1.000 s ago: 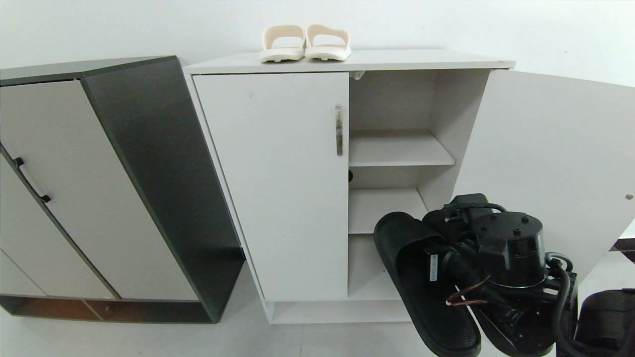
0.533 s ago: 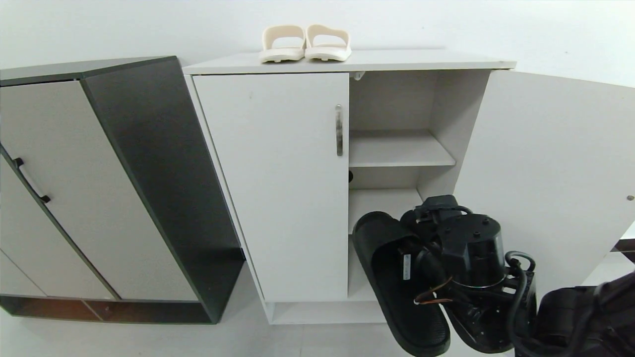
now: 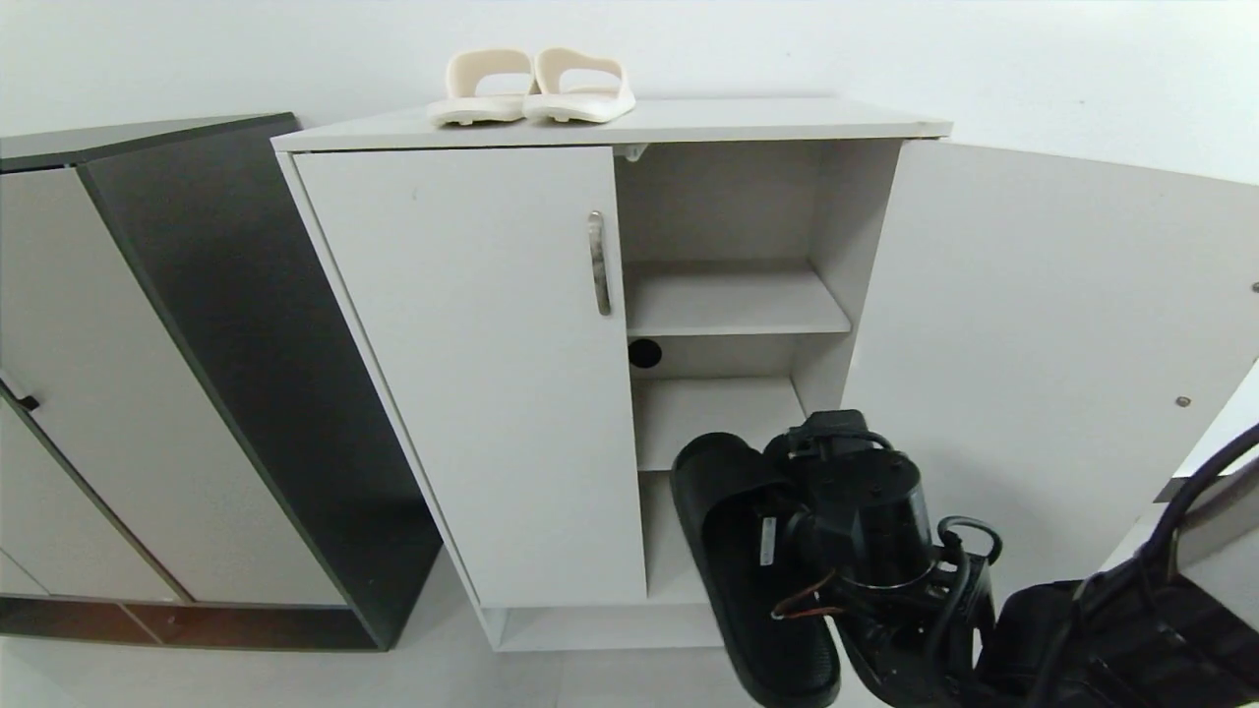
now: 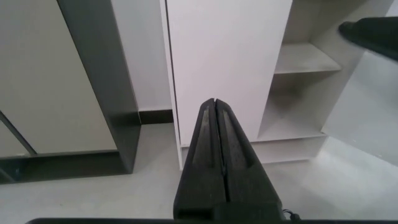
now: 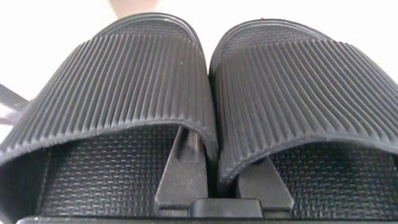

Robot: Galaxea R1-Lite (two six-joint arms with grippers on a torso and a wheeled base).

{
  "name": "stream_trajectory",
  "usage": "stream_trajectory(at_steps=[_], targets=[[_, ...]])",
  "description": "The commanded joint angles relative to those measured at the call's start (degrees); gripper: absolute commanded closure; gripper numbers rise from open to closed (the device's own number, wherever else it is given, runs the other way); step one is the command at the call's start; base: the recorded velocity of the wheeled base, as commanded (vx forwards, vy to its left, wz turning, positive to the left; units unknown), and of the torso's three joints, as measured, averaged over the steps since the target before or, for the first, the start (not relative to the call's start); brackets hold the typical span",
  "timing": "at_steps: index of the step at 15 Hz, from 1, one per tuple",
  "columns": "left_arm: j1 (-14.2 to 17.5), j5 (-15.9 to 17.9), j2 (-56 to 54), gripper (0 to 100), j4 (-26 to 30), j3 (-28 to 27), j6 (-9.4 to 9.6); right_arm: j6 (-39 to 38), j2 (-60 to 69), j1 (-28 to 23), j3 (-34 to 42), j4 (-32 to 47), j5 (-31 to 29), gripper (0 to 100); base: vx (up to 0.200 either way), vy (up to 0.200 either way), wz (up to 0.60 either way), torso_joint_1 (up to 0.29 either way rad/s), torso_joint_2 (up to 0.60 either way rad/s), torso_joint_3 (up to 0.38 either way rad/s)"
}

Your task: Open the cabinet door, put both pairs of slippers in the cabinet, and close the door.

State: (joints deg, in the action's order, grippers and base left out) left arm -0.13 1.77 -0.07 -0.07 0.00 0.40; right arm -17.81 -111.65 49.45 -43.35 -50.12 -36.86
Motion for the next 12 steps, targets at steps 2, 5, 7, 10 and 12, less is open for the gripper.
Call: stream_trajectory(at_steps=[2, 5, 7, 10, 12], targets=[[0.0, 0.1, 0.2, 100, 0.0, 0.0, 0.04, -0.9, -6.4, 0.6, -5.5, 0.1, 0.0, 100, 0.0, 0.0, 0.0, 0.0, 0.0, 0.0], [0.0, 0.1, 0.2, 100, 0.0, 0.0, 0.04, -0.8, -9.3, 0.6, -8.8, 0.3, -0.2, 100, 0.0, 0.0, 0.0, 0.0, 0.0, 0.0], [0.0, 0.0, 0.2, 100, 0.0, 0.0, 0.04, -0.8, -9.8, 0.4, -8.9, 0.9, -0.2, 100, 0.0, 0.0, 0.0, 0.0, 0.0, 0.0], [0.0, 0.1, 0.2, 100, 0.0, 0.0, 0.04, -0.9, -11.0, -0.1, -8.9, 3.8, -0.3, 100, 0.0, 0.0, 0.0, 0.0, 0.0, 0.0], [0.0, 0.1, 0.2, 100, 0.0, 0.0, 0.04, -0.9, -12.8, -0.1, -9.4, 4.1, -0.4, 100, 0.0, 0.0, 0.0, 0.0, 0.0, 0.0]])
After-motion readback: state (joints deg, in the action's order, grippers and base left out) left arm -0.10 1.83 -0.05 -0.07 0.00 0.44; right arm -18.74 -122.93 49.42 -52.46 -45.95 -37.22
